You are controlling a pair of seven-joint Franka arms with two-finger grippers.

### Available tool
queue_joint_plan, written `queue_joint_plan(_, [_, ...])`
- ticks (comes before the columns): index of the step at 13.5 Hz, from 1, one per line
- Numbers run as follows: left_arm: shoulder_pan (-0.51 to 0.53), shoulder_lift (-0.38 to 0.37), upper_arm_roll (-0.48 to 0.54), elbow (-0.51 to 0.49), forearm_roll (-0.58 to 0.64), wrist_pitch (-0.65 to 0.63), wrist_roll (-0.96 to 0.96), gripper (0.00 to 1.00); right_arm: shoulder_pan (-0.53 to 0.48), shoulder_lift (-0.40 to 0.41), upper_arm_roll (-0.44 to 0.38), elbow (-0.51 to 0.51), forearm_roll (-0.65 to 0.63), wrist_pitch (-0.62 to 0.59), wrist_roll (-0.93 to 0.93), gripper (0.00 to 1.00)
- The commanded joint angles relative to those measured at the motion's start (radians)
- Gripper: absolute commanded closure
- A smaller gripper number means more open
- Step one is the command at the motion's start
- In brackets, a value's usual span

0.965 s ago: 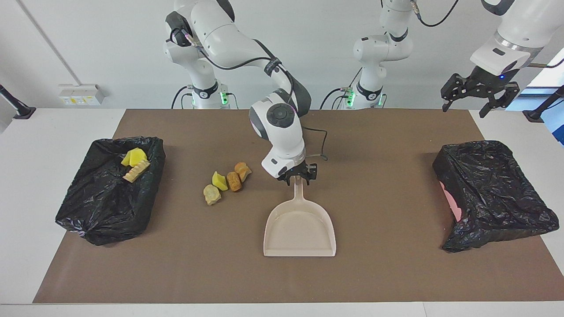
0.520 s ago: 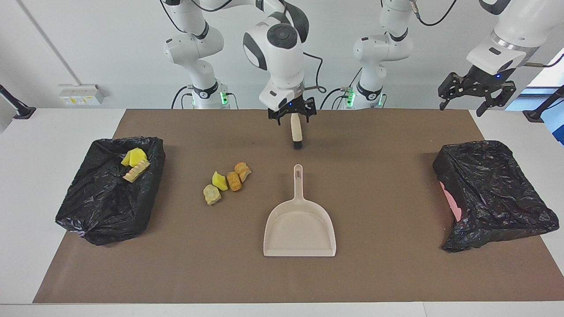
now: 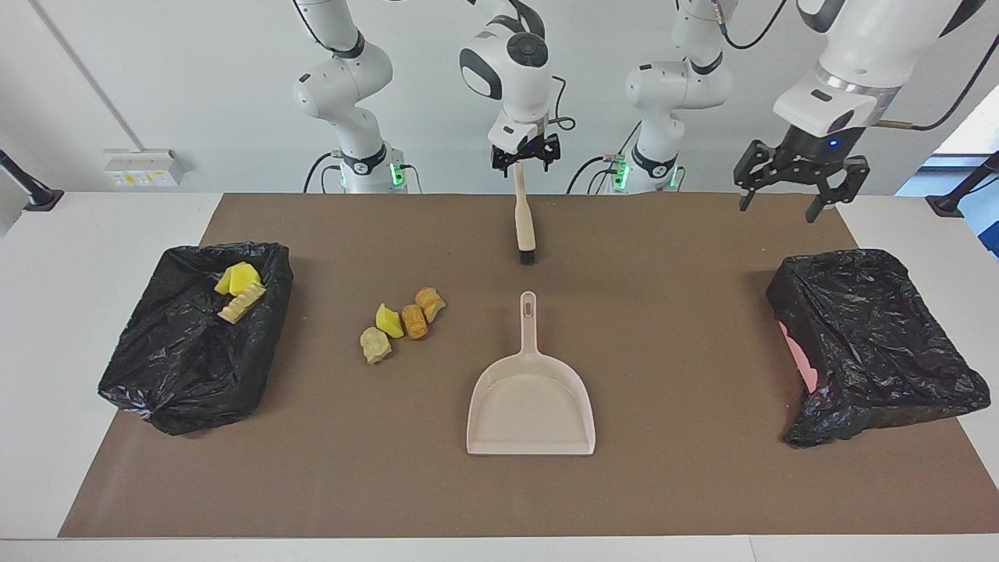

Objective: Sweep and dump trash in bin

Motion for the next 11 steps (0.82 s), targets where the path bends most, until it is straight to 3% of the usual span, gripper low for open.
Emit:
queue_joint_plan(1, [-0.087,0.055,0.012,-0.018,0.006,0.101,-0.135,0.0,0.044,-0.01,-0.008,-0.103,0.066,0.121,0.016,0.0])
queue_joint_plan(2, [-0.127,0.072,0.012,-0.036,0.006,0.13,-0.17,0.0,0.076,-0.009,-0.008,-0.12,0.093,0.138,0.016,0.0])
queue_joint_plan(3, [-0.168,0.075,0.012,-0.065,0.006,0.16,-0.18,0.0,0.085,0.005,-0.008,-0.131,0.095,0.163,0.019,0.06])
queue_joint_plan(6, [-0.265,0.127,0.012,-0.136,0.008,0.282,-0.282,0.0,0.093,0.028,-0.008,-0.131,0.095,0.189,0.03,0.33])
queue_joint_plan(10, [-0.359,0.244,0.012,-0.142,0.046,0.398,-0.391,0.0,0.084,0.014,-0.011,-0.122,0.094,0.172,0.018,0.9])
queue_joint_plan(11, [-0.378,0.264,0.013,-0.141,0.051,0.412,-0.404,0.0,0.079,0.014,-0.011,-0.12,0.094,0.172,0.022,1.0])
